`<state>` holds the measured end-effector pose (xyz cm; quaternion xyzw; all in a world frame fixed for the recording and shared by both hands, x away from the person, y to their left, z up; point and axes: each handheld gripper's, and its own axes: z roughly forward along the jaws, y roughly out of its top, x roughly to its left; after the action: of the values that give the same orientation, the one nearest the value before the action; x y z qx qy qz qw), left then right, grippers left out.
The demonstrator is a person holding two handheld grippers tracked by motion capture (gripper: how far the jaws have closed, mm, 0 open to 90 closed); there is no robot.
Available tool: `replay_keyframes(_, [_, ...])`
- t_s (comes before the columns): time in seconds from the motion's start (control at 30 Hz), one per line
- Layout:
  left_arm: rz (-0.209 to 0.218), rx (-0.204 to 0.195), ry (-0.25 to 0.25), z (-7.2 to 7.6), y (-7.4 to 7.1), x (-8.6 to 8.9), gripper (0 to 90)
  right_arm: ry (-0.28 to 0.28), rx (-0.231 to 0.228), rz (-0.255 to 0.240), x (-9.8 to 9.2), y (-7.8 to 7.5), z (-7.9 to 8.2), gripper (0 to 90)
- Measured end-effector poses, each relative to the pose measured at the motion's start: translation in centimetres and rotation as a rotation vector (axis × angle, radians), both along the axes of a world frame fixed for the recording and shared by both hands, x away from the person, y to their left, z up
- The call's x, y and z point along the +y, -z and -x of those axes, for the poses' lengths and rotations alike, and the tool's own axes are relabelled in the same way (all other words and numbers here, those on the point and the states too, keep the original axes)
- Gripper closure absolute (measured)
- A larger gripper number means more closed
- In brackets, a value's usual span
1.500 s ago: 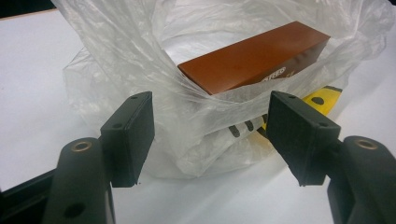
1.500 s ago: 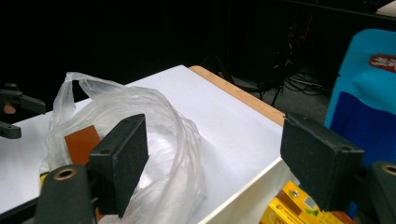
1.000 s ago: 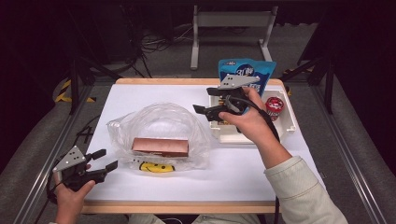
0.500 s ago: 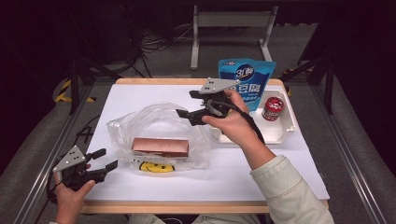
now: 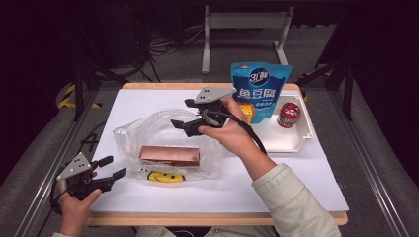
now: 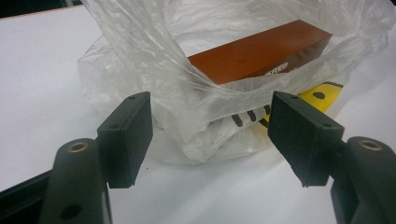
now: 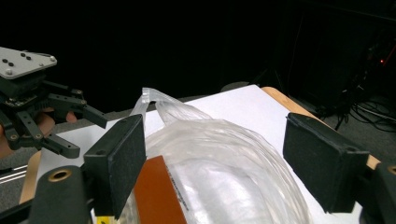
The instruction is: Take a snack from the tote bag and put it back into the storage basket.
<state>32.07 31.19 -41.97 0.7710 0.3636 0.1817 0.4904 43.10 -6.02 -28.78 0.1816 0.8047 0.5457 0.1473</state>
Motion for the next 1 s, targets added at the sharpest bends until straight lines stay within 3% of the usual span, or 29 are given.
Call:
replay_keyframes(0.37, [0.006, 0.0, -0.001, -0.1, 0.0, 0.0, 31.4, -0.045, 0.002, -0.011, 2.5, 1.2, 0.0, 22.2])
replay_keyframes(0.63, [0.007, 0.002, 0.0, -0.1, 0.0, 0.1, 31.4, -0.074, 0.009, 0.02, 4.5, 3.0, -0.8, 22.2])
replay_keyframes(1.0, [0.01, 0.001, 0.002, -0.1, 0.0, 0.1, 31.5, -0.09, 0.042, 0.065, 4.9, 5.4, -1.6, 22.2])
